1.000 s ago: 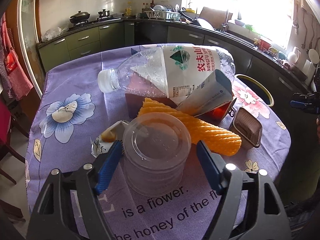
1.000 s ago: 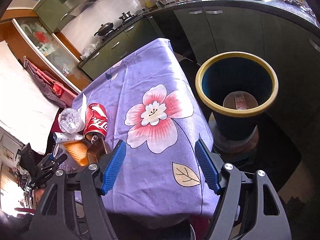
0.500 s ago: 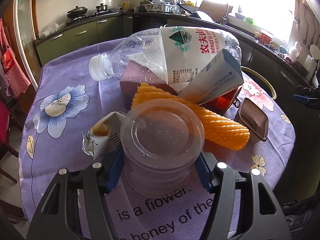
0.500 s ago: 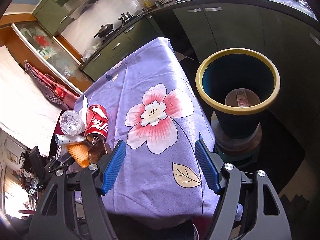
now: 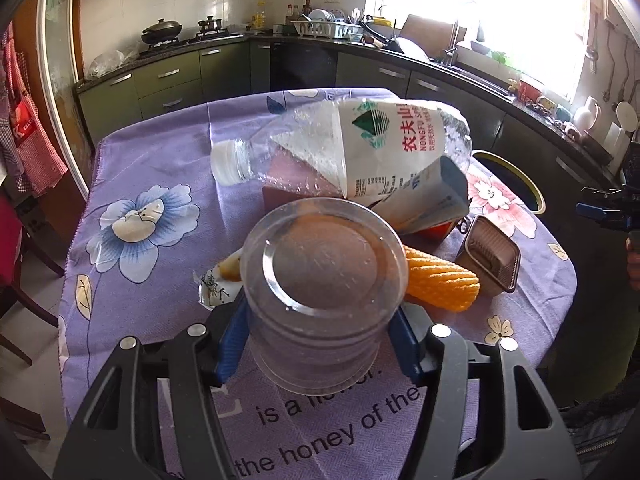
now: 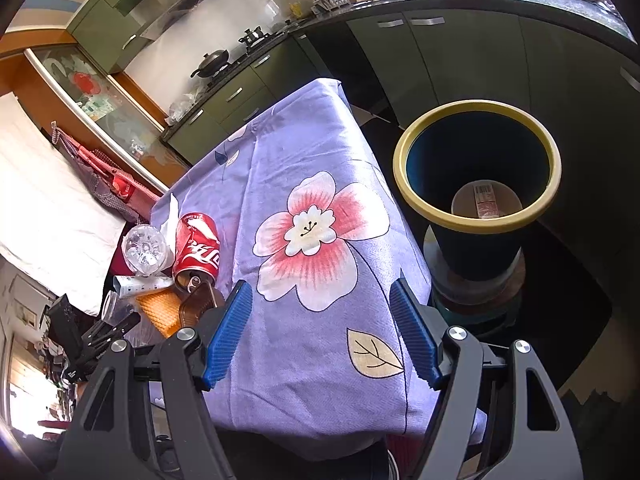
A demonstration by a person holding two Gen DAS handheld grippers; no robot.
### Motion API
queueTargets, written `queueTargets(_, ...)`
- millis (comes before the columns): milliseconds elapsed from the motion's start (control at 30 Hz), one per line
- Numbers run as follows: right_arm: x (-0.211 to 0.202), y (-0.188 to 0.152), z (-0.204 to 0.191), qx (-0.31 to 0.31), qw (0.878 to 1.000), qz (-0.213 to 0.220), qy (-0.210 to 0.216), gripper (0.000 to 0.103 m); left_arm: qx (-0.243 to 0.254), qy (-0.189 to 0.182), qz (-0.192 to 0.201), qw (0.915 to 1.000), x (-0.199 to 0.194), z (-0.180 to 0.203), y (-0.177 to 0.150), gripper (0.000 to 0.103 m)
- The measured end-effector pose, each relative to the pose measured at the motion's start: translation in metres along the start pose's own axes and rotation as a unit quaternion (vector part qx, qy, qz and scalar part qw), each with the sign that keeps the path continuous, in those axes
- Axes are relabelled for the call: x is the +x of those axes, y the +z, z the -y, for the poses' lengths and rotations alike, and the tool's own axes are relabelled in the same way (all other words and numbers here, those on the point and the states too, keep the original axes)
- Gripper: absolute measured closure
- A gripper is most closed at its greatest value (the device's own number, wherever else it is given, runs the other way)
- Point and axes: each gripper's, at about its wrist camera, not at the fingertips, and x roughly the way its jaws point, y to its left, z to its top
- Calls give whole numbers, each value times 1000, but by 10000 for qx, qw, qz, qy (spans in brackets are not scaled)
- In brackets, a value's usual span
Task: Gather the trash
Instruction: 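Carry the clear cups over the bin and open the left gripper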
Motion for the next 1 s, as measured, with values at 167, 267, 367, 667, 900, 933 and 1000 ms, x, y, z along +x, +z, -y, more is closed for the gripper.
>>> queueTargets(167,-1,0,1,9,10000,39,5,32,72,54,258,9996,-29,-1,19,44)
queueTargets(267,-2,0,2,9,10000,54,24,32,148,9,378,9992,-43,0,37,44)
queueTargets(367,-3,-1,4,30,10000,80,37,32,283,-143,468,9984,-51,6,59,44)
queueTargets(667,-23,-1,27,267,9991,312,-111,32,1081,-892,550,9886,-35,66,141,44)
queueTargets(900,-43,0,58,618,9960,568,-318,32,1756,-1662,167,9702,16,161,203,44)
queueTargets(933,-44,1,63,647,9955,597,-344,32,1848,-1760,84,9669,26,178,209,44)
queueTargets(1000,-46,3,70,698,9947,655,-381,32,1934,-1925,-51,9620,42,212,216,44)
